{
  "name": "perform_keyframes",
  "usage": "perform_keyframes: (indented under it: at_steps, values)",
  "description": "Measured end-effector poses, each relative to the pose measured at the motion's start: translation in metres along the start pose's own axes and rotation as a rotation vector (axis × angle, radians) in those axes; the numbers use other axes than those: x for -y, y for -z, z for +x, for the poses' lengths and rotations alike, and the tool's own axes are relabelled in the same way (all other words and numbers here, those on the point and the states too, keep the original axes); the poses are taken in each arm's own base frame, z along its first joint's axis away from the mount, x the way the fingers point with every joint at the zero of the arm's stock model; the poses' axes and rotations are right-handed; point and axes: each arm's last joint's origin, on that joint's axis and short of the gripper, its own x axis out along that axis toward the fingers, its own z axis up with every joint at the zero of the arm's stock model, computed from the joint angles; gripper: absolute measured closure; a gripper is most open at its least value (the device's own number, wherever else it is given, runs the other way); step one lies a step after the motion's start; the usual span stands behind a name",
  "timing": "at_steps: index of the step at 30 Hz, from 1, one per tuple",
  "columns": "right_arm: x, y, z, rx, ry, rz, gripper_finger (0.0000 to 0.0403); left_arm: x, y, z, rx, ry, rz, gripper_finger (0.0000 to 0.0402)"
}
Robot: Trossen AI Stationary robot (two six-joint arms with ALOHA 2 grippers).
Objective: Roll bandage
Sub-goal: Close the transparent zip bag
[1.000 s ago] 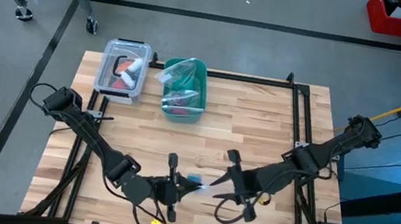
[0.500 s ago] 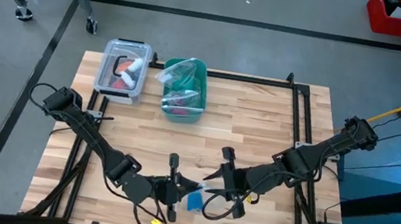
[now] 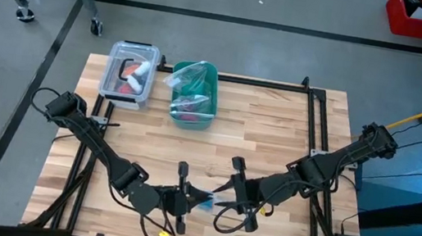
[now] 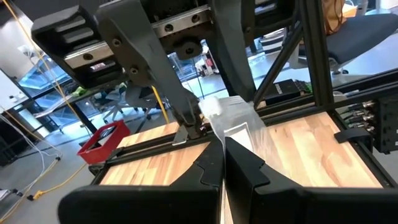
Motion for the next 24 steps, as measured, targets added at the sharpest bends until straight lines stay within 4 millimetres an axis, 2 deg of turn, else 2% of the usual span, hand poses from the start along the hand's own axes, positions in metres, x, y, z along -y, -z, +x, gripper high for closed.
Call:
perform_keyframes:
  at_steps: [6, 16, 24]
  values:
    - [0.0, 0.0, 0.0, 0.0, 0.0, 0.009, 0.0269, 0.0, -0.0001, -0.0001, 0.0, 0.0, 0.0, 0.0401]
    - [0.0, 0.0004, 0.0, -0.005, 0.001, 0.0, 0.0336, -0.0001, -0.0001, 0.0, 0.001, 0.0, 0.002, 0.0401]
    - [0.0006, 0.0023, 0.0045, -0.016, -0.014, 0.0, 0.037, 0.0, -0.0016, -0.0003, 0.012, -0.003, 0.003, 0.0401]
